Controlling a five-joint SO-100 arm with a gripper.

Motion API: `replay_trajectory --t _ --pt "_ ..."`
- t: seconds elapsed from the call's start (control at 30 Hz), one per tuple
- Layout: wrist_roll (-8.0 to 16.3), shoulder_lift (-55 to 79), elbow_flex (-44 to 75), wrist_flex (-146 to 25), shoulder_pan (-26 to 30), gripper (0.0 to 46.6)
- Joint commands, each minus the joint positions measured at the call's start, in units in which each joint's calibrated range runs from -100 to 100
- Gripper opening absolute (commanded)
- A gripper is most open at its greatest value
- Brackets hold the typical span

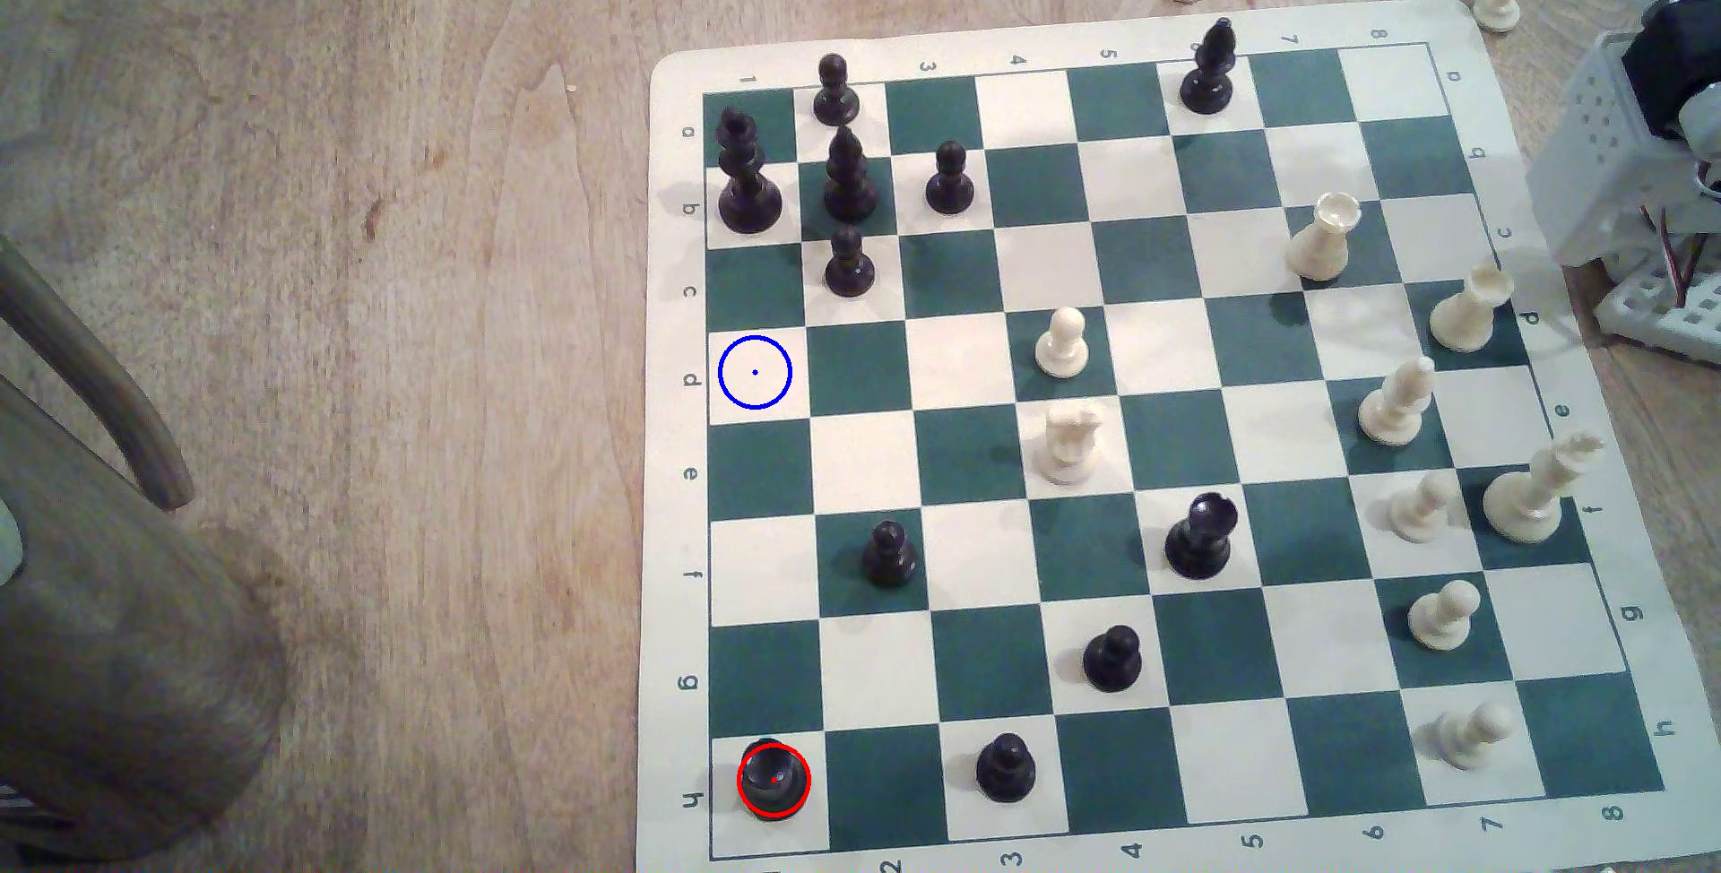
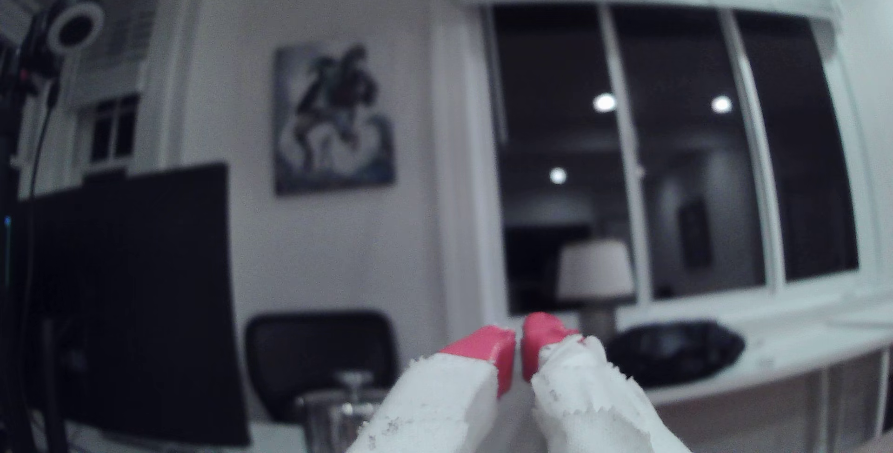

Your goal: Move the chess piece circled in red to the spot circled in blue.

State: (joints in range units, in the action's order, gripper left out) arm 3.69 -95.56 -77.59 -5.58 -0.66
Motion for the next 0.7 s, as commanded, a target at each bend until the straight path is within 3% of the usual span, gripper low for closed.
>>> replay_trajectory --t 0.0,0.07,0.2,0.4,0.67 --pt "0.15 1.50 6.96 -8.75 1.33 0.2" --pt "-0.98 6.09 10.77 -14.08 2.66 0.2" --pt "-0.93 18.65 21.10 -22.35 5.63 0.2" --pt "-0.59 29.77 24.91 -24.81 11.42 0.6" --pt "2.74 48.62 39.42 -27.59 18.15 2.7"
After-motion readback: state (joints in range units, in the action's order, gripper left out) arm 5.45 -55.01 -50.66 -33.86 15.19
